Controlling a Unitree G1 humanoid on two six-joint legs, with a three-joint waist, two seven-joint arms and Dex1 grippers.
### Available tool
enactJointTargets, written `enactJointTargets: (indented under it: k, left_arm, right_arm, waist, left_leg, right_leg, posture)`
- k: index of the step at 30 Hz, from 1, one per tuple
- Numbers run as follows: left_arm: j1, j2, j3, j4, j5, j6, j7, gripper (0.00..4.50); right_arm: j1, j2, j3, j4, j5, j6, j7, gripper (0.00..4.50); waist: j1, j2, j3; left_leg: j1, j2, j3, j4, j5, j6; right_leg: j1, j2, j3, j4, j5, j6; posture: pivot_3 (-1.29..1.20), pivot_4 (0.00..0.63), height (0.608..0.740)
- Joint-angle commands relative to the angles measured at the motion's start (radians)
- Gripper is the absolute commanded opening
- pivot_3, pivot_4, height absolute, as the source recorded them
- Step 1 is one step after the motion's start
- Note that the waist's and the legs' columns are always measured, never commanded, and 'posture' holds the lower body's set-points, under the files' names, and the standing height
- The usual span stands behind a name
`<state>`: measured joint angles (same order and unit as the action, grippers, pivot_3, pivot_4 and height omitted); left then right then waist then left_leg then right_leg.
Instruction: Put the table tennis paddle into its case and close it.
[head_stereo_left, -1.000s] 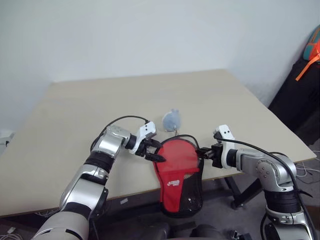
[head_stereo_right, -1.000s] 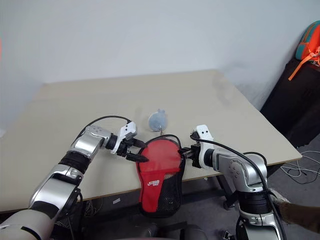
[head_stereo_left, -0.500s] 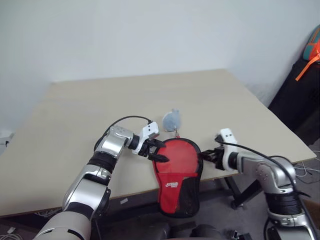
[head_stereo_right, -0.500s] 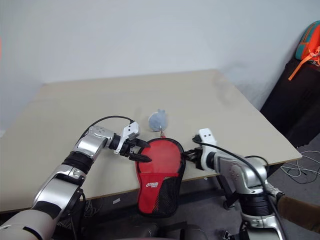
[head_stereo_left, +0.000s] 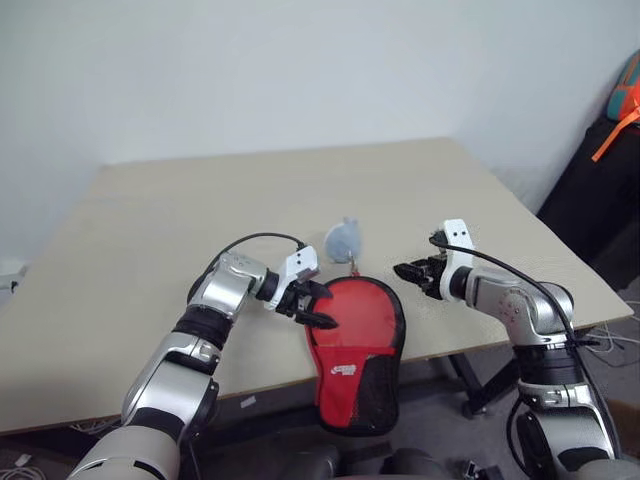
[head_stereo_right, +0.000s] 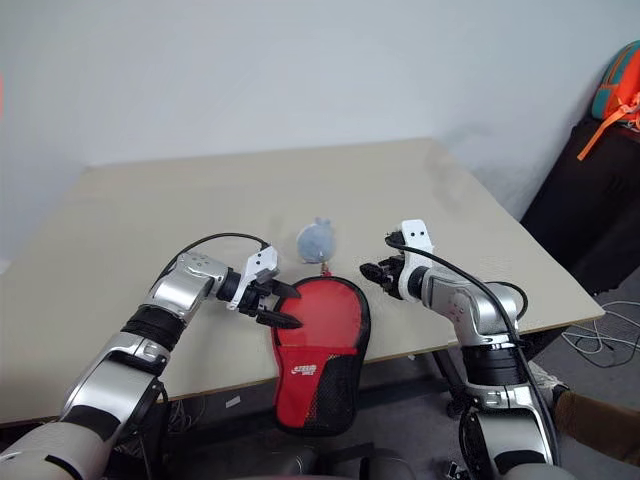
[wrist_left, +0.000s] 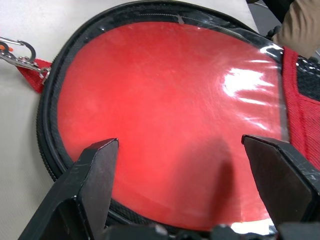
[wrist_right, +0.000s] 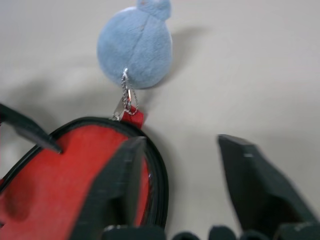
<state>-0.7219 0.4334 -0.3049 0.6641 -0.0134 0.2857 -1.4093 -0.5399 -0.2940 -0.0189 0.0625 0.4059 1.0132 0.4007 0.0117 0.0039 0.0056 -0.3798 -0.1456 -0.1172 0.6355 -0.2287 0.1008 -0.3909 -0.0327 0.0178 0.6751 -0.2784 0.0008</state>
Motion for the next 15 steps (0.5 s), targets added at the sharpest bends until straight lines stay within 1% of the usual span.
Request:
enactJointTargets:
  k: [1, 2, 3, 7, 10, 15]
  left_arm:
    - [0.035, 0.017, -0.034, -0.015, 0.026, 0.016, -0.006, 4.20]
    - [0.041, 0.017, -0.035, -0.027, 0.025, 0.022, -0.002, 4.20]
    - [0.047, 0.016, -0.035, -0.041, 0.022, 0.033, 0.004, 4.20]
    - [0.074, 0.024, -0.032, -0.101, 0.006, 0.075, 0.003, 4.20]
    - [0.096, 0.039, -0.029, -0.143, -0.001, 0.102, 0.002, 4.20]
    - [0.109, 0.047, -0.023, -0.142, -0.002, 0.104, 0.021, 4.20]
  right_arm:
    - [-0.085, 0.037, 0.008, 0.119, -0.043, -0.082, -0.023, 3.96]
    - [-0.108, 0.051, 0.008, 0.167, -0.060, -0.114, -0.033, 4.32]
    - [-0.134, 0.065, 0.011, 0.224, -0.080, -0.150, -0.043, 4.42]
    - [-0.232, 0.113, 0.002, 0.413, -0.107, -0.217, -0.046, 4.42]
    - [-0.310, 0.152, 0.000, 0.553, -0.126, -0.296, -0.042, 4.42]
    - [-0.400, 0.216, 0.009, 0.704, -0.144, -0.366, -0.003, 4.42]
  waist:
    - [-0.004, 0.000, 0.000]
    - [-0.006, 0.000, 0.000]
    - [-0.007, 0.001, 0.000]
    - [-0.009, 0.001, 0.000]
    - [-0.012, 0.002, 0.000]
    - [-0.014, 0.003, 0.000]
  left_leg:
    - [0.001, 0.000, 0.000, 0.000, 0.000, 0.000]
    - [0.001, 0.000, 0.000, -0.001, 0.000, 0.000]
    - [0.001, 0.000, 0.000, -0.002, 0.000, 0.000]
    - [0.002, 0.000, 0.000, -0.004, 0.004, -0.006]
    - [0.003, 0.000, 0.000, -0.005, 0.004, -0.007]
    - [0.003, 0.000, 0.000, -0.006, 0.005, -0.009]
  right_leg:
    - [0.000, 0.000, 0.000, 0.000, 0.000, 0.000]
    - [0.000, 0.000, 0.000, 0.000, 0.000, 0.000]
    - [0.000, 0.000, 0.000, 0.000, 0.000, 0.000]
    - [0.000, 0.001, 0.001, 0.000, 0.000, 0.000]
    - [-0.001, 0.001, 0.001, 0.001, 0.000, 0.000]
    - [-0.001, 0.001, 0.001, 0.001, 0.000, 0.000]
  posture:
    - [0.00, 0.000, 0.740]
    - [0.00, 0.000, 0.740]
    - [0.00, 0.000, 0.740]
    - [0.00, 0.000, 0.740]
    - [0.00, 0.000, 0.740]
    - [0.00, 0.000, 0.740]
